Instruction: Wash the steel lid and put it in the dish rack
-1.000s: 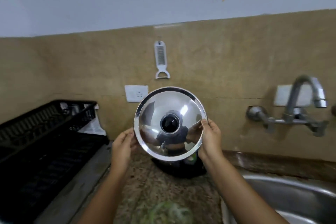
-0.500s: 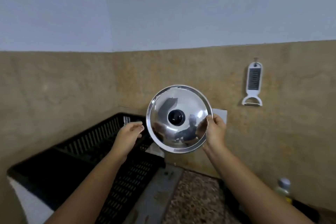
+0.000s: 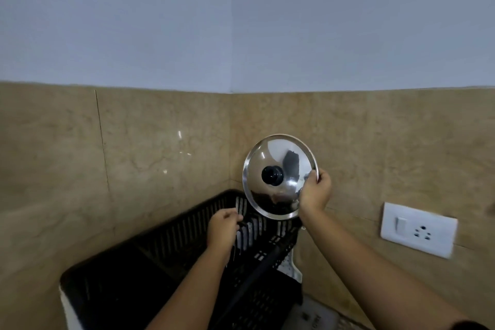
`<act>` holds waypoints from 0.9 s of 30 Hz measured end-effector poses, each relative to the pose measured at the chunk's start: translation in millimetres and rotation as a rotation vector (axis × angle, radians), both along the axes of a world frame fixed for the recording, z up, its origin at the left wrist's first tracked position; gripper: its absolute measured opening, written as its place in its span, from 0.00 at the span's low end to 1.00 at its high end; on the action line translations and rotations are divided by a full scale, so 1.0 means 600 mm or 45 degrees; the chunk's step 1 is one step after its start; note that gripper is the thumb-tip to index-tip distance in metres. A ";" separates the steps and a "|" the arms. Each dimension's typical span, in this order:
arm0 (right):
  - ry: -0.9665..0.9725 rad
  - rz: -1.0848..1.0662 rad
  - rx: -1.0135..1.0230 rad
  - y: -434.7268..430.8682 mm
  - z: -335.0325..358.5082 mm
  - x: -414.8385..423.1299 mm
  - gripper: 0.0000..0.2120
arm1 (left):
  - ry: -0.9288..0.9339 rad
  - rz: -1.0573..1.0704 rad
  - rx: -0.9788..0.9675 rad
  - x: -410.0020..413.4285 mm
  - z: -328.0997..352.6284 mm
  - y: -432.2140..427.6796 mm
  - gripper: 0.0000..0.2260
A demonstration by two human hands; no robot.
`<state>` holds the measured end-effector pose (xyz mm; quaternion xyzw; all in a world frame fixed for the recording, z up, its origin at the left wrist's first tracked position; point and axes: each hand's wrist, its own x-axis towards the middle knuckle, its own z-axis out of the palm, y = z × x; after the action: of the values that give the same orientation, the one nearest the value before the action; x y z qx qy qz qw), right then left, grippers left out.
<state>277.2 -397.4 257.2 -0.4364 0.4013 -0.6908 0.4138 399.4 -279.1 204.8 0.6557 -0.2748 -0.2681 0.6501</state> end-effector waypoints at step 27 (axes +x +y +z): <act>0.388 0.431 0.122 -0.084 -0.101 0.058 0.07 | -0.083 0.023 -0.049 0.031 -0.040 -0.034 0.09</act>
<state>312.0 -447.7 196.6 -0.5767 0.4125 -0.5178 0.4787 418.0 -299.4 180.5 0.6539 -0.2949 -0.2354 0.6559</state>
